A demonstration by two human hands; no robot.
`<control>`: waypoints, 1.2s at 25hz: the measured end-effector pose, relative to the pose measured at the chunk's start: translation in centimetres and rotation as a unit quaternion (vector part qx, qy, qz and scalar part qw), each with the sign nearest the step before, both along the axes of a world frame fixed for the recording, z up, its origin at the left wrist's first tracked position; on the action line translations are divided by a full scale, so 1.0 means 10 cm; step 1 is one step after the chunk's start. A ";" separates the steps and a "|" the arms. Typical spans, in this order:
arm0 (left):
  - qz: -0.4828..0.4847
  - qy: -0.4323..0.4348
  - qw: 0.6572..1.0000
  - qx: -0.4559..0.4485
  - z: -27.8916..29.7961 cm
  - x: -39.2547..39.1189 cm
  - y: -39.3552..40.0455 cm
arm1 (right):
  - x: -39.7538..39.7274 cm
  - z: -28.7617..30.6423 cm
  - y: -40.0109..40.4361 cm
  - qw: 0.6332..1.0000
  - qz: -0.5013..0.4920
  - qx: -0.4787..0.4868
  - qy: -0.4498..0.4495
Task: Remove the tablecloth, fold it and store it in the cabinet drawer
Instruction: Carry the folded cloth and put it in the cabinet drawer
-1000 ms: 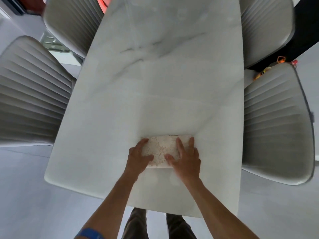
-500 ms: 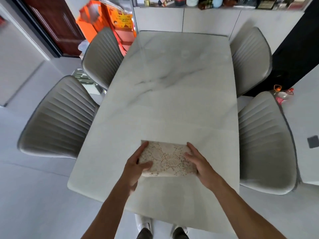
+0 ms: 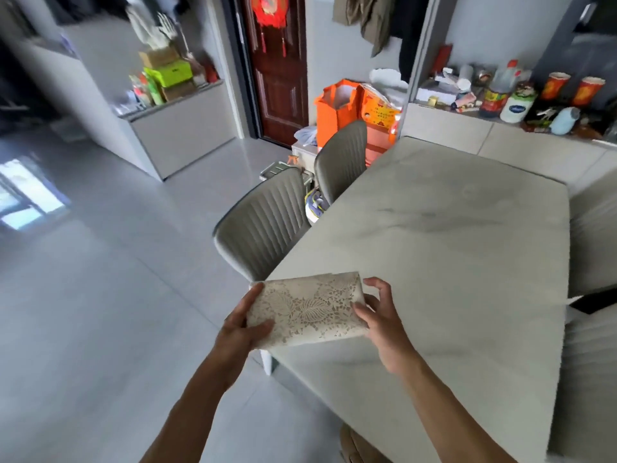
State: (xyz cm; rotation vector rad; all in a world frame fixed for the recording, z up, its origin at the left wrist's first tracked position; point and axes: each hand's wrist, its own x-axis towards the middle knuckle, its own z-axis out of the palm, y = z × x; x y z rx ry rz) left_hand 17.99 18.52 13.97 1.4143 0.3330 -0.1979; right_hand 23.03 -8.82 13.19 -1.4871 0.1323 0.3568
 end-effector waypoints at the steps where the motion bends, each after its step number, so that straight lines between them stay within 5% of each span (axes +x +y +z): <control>1: 0.014 -0.011 1.000 0.012 0.05 -0.15 0.31 | -0.06 0.09 0.30 0.999 0.038 -0.021 -0.030; 6: 0.090 -0.023 0.983 0.156 0.20 -1.17 1.99 | -0.61 0.28 2.15 0.967 0.230 -0.071 -0.081; 11: 0.191 0.054 0.882 0.427 0.33 -2.39 3.34 | -1.34 0.41 4.20 0.895 0.378 -0.162 -0.172; 20: 0.302 0.179 0.778 0.522 -0.04 -3.86 5.45 | -2.18 0.10 7.09 0.767 0.565 -0.189 -0.236; 30: 0.439 0.269 0.745 0.424 -0.22 -4.57 8.28 | -2.69 -0.13 10.73 0.686 0.668 -0.156 -0.241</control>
